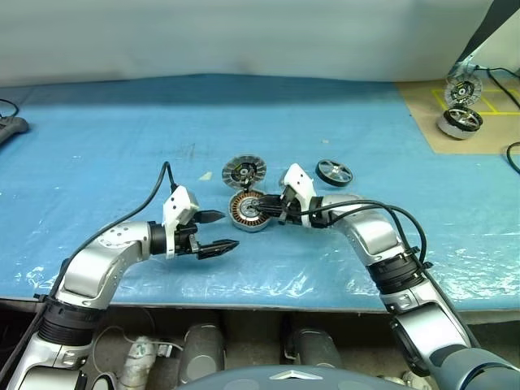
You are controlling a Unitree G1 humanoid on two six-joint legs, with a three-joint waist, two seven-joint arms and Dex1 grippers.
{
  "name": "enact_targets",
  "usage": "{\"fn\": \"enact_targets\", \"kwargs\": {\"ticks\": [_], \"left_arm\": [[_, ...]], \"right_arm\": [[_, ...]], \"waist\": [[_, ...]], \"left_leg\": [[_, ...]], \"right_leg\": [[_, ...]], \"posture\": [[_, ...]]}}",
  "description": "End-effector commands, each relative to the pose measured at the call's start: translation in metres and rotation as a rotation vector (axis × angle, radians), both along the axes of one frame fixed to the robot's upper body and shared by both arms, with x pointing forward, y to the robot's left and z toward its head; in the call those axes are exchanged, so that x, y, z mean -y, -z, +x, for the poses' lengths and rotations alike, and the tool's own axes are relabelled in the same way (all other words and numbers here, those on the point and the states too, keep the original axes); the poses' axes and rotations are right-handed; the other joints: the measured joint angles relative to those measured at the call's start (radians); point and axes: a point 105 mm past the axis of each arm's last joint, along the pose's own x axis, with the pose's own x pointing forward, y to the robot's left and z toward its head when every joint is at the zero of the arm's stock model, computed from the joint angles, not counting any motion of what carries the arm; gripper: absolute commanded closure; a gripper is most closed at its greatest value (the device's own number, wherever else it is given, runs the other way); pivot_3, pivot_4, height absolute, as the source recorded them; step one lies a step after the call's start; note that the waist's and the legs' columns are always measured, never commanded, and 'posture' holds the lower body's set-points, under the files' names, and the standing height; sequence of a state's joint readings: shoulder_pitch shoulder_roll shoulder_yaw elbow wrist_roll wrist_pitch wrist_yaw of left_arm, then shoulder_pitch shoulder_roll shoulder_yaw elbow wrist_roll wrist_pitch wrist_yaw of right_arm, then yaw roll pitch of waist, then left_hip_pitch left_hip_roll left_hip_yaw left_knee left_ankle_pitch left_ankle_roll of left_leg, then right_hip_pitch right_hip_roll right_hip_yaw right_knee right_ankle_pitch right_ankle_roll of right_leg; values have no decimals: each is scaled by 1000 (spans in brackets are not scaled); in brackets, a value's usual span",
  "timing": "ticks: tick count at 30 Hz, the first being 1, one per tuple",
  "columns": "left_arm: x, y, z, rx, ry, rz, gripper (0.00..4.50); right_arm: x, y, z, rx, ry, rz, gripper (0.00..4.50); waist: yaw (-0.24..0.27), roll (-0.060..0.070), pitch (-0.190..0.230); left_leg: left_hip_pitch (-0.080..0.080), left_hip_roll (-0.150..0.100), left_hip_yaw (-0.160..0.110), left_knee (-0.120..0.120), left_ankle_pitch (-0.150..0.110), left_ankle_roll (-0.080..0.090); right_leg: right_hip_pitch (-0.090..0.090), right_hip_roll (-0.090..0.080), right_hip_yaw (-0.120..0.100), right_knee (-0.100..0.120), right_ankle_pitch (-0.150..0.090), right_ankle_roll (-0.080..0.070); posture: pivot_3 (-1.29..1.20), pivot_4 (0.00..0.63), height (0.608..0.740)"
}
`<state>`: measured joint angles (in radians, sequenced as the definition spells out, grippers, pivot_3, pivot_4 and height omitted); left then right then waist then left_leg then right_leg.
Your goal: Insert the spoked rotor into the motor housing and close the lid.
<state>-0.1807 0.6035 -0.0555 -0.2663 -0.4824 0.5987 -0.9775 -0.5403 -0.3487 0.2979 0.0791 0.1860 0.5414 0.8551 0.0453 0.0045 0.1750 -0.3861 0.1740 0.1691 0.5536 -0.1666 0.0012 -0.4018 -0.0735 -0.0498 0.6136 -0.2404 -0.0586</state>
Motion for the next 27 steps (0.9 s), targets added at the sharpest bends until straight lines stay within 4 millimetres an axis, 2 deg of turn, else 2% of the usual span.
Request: {"fn": "enact_targets", "kwargs": {"ticks": [1, 8, 13, 19, 27], "left_arm": [[-4, 4, -3, 16, -15, 2, 108], [-8, 17, 7, -3, -17, 4, 108], [-20, 27, 16, -11, -28, 14, 108], [-25, 32, 12, -10, -17, 12, 108], [-20, 24, 1, 0, -4, 10, 108]], "right_arm": [[-8, -11, -4, 50, -55, 11, 3848], [-14, -7, 1, 63, -61, -16, 3848], [-14, -5, 6, 81, -51, -37, 3848], [-12, 0, 1, 66, -66, -49, 3848], [-9, 8, 4, 58, -49, -76, 3848]], "waist": [[-2, 0, 0], [0, 0, 0], [-1, 0, 0], [0, 0, 0], [0, 0, 0]], "left_leg": [[0, 0, 0, 0, 0, 0], [1, 0, 0, 2, -1, 1], [1, 0, 0, 4, -1, 1], [1, 0, 0, 4, -1, 1], [1, 1, 0, 6, -2, 3]], "right_leg": [[0, 0, 0, 0, 0, 0], [1, 0, 0, 1, 0, 0], [1, 0, 0, 4, 0, 0], [1, 0, 0, 4, 0, 0], [1, 0, 0, 6, 0, 0]], "posture": [[0, 150, 740], [0, 150, 740], [0, 150, 740], [0, 150, 740], [0, 150, 740]]}}
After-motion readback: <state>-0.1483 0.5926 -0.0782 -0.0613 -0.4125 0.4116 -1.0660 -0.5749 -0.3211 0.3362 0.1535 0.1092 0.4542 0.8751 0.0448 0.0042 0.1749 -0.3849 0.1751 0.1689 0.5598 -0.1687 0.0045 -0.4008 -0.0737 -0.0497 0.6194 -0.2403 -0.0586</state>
